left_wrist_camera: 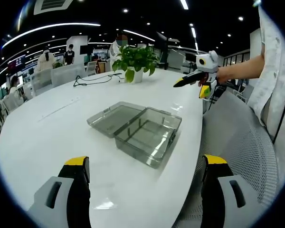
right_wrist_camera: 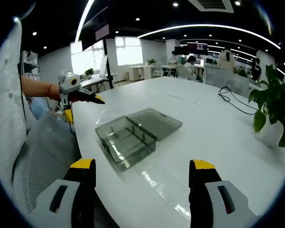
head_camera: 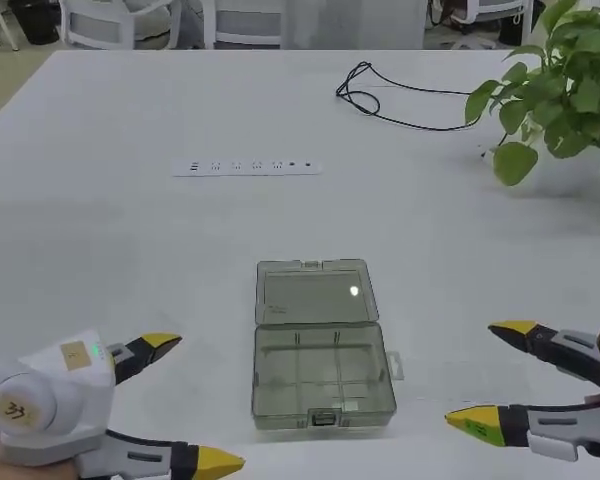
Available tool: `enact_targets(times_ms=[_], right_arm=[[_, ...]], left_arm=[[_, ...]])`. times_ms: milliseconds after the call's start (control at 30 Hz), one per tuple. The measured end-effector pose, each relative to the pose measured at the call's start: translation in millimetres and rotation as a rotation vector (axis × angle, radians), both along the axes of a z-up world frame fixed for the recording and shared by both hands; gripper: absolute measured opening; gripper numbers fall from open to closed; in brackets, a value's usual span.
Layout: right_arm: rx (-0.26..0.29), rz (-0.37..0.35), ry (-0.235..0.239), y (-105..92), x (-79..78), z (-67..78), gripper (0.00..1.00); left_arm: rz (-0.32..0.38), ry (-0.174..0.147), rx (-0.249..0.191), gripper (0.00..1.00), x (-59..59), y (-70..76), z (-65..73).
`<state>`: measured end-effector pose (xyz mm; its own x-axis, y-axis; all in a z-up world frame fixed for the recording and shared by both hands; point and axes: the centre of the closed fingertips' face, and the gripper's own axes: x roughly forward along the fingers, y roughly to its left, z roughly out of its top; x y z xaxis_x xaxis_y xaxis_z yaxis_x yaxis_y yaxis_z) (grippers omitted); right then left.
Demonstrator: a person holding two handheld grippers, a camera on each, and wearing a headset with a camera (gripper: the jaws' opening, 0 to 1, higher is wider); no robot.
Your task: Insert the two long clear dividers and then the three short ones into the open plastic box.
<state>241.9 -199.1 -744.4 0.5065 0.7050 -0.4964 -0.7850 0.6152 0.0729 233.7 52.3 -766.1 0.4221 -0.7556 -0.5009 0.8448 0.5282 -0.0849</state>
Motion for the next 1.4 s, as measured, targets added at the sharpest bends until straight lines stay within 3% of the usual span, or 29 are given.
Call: enact_targets(times_ms=[867, 1400], right_arm=[[0.011, -0.006, -0.005, 1.8, 0.1, 1.4, 0.81], [0.012, -0.01, -0.002, 0.7, 0.2, 1.6, 0.81]], left_arm=[[-0.004, 0.005, 0.006, 1.0, -3.2, -2.8, 1.5], [0.002, 0.011, 0.01, 0.98, 3.3, 0.5, -0.7]])
